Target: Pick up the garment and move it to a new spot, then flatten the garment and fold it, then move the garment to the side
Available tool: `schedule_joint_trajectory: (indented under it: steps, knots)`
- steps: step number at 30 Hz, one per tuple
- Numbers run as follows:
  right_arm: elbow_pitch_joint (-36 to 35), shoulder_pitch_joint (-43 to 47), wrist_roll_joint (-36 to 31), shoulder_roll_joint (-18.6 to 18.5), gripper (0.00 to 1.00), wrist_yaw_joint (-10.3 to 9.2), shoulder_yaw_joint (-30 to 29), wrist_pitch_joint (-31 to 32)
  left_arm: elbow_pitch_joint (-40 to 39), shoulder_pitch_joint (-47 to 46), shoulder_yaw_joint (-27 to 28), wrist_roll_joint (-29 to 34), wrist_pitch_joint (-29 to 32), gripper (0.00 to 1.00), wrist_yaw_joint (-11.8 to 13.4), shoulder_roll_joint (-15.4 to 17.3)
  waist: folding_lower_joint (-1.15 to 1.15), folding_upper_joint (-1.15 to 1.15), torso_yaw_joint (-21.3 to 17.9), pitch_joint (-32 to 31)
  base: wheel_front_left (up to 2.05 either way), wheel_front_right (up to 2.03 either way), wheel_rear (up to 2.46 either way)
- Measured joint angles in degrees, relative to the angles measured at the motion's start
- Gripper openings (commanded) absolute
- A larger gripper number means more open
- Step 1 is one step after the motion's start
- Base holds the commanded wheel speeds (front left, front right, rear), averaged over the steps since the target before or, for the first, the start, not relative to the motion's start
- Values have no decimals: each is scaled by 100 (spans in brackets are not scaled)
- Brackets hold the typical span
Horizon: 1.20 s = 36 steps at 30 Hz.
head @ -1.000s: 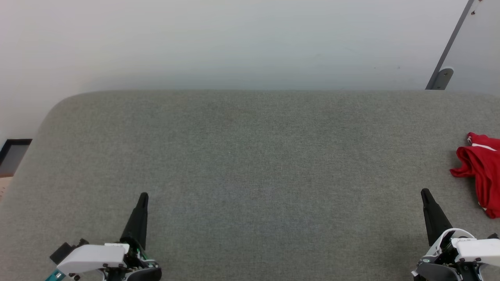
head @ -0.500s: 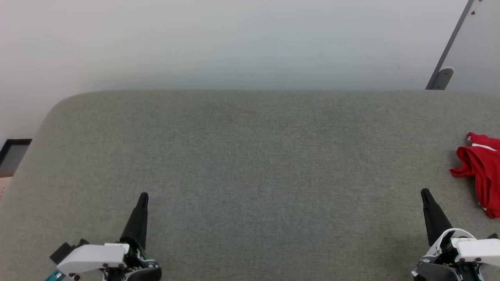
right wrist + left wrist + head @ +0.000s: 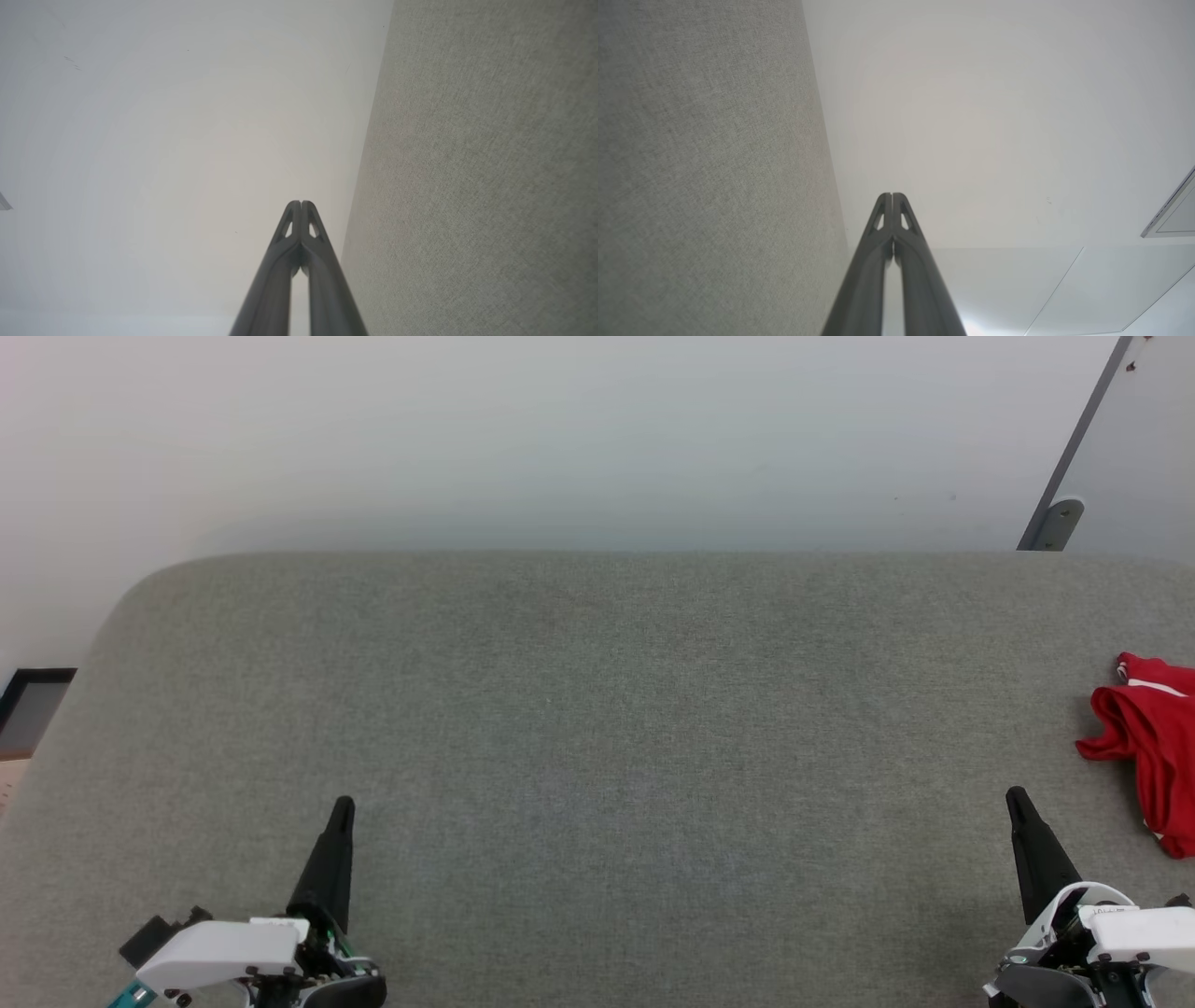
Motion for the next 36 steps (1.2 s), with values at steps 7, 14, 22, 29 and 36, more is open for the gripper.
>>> schedule_joint_trajectory:
  steps: [7, 14, 22, 29, 36]
  knots:
    - [0, 0, 0, 0, 0, 0, 0, 0, 0, 0, 0, 0, 0, 0, 0, 0, 0, 0, 0, 0, 0, 0, 0]
    - [0, 0, 0, 0, 0, 0, 0, 0, 0, 0, 0, 0, 0, 0, 0, 0, 0, 0, 0, 0, 0, 0, 0]
    - [0, 0, 0, 0, 0, 0, 0, 0, 0, 0, -1, 0, 0, 0, 0, 0, 0, 0, 0, 0, 0, 0, 0]
    - [0, 0, 0, 0, 0, 0, 0, 0, 0, 0, -1, 0, 0, 0, 0, 0, 0, 0, 0, 0, 0, 0, 0]
    - [0, 0, 0, 0, 0, 0, 0, 0, 0, 0, -1, 0, 0, 0, 0, 0, 0, 0, 0, 0, 0, 0, 0]
